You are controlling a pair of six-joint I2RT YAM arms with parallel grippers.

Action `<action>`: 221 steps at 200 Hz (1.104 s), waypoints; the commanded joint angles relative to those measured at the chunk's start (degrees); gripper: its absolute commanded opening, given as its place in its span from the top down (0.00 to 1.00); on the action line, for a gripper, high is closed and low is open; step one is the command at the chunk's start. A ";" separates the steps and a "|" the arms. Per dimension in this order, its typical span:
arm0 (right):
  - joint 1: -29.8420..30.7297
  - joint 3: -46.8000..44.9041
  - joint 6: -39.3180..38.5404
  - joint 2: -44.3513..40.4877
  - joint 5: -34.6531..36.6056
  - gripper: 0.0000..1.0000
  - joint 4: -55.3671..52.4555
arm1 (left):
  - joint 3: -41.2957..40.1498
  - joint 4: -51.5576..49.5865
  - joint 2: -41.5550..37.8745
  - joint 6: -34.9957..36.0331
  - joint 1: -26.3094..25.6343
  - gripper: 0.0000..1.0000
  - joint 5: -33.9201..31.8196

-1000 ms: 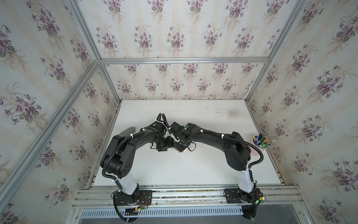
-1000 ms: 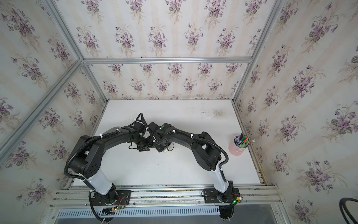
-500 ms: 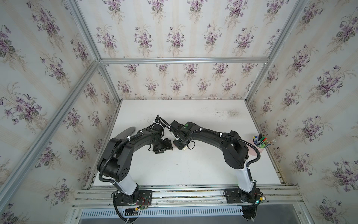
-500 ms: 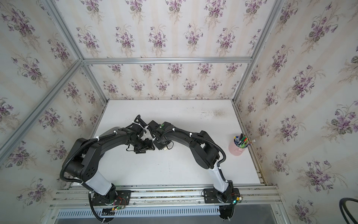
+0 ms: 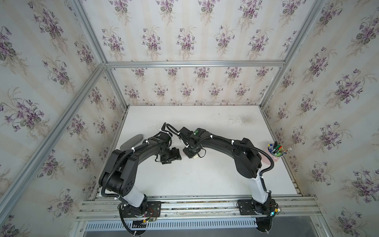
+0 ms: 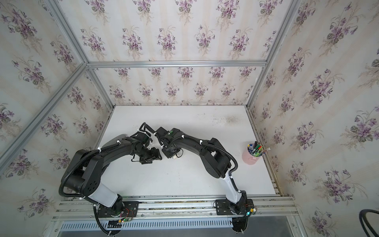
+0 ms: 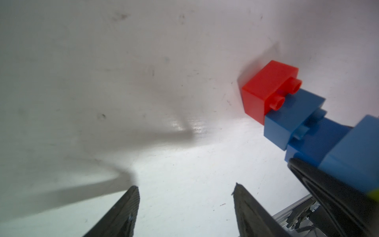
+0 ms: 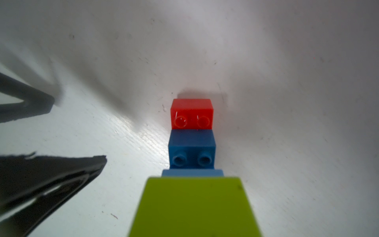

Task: Assemble the letter y with lego
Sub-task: Assemble the lego brick with the lego brick.

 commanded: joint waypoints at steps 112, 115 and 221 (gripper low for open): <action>-3.83 -6.26 2.24 -8.16 -9.31 0.79 6.84 | -0.27 -0.60 -2.35 -0.89 0.94 0.26 0.21; -3.97 -6.67 2.25 -8.49 -9.83 0.79 7.12 | -0.27 -0.65 -2.41 -0.96 0.98 0.26 0.19; -8.61 -20.90 0.84 -15.14 -28.28 0.79 18.95 | 3.02 -3.98 -3.45 -0.59 2.30 0.26 -0.67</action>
